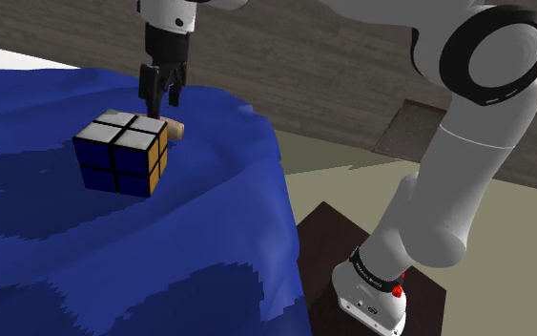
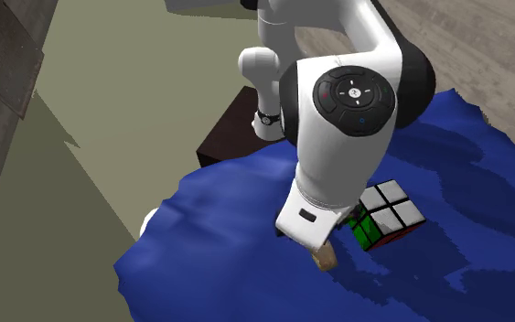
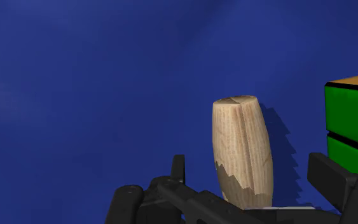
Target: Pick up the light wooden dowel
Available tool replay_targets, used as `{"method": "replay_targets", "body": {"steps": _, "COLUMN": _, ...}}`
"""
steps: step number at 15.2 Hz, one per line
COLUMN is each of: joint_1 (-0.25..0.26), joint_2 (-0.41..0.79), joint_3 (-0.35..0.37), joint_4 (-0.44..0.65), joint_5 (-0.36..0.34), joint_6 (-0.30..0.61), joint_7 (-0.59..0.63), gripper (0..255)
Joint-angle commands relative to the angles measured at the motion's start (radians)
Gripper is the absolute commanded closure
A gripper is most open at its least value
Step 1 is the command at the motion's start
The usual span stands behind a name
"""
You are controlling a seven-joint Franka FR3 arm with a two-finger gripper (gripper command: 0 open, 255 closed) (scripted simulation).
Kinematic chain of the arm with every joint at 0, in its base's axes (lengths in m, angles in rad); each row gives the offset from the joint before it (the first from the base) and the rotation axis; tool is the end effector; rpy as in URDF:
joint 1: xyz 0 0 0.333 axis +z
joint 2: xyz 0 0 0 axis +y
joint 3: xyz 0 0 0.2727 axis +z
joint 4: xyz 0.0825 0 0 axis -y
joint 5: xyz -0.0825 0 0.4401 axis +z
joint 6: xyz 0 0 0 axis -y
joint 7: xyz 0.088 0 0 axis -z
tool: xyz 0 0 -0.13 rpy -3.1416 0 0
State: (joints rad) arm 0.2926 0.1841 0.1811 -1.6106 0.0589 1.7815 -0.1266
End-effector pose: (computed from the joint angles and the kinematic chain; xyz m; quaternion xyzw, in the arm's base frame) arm 0.5909 0.3039 0.4399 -0.9566 -0.2880 0.0129 0.0437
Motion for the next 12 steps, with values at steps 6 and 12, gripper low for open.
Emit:
{"method": "replay_targets", "body": {"steps": 6, "joint_1": 0.011, "joint_2": 0.028, "joint_3": 0.008, "joint_4": -0.049, "joint_5": -0.001, "joint_6": 0.078, "joint_7": -0.002, "gripper": 0}}
{"method": "replay_targets", "body": {"steps": 12, "joint_1": 0.011, "joint_2": 0.031, "joint_3": 0.008, "joint_4": -0.065, "joint_5": -0.002, "joint_6": 0.097, "joint_7": -0.003, "gripper": 255}}
